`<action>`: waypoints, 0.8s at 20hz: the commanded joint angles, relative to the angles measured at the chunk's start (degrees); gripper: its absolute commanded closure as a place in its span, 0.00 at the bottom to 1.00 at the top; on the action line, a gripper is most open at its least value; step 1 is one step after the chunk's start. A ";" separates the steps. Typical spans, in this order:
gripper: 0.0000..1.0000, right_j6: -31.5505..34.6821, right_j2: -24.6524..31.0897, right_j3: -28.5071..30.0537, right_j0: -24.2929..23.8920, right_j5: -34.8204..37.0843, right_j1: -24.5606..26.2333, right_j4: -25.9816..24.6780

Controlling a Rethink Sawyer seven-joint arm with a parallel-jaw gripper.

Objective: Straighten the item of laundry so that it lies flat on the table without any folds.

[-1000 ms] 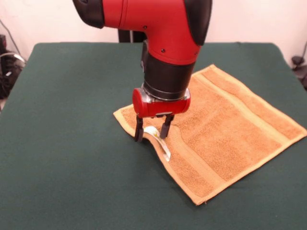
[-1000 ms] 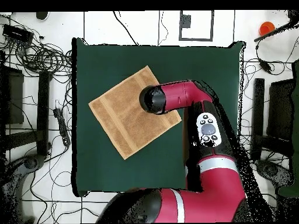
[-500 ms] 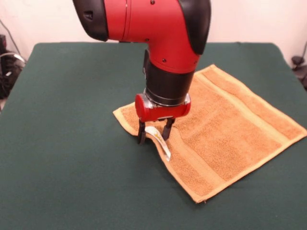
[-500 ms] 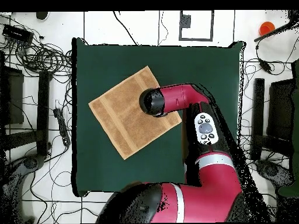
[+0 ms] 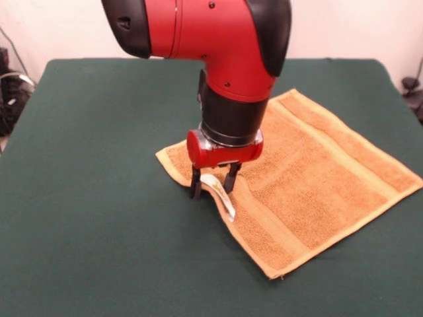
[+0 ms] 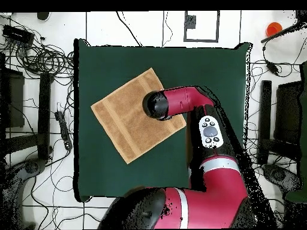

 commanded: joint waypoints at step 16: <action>0.00 -8.72 2.03 -0.44 2.92 0.87 3.51 -10.58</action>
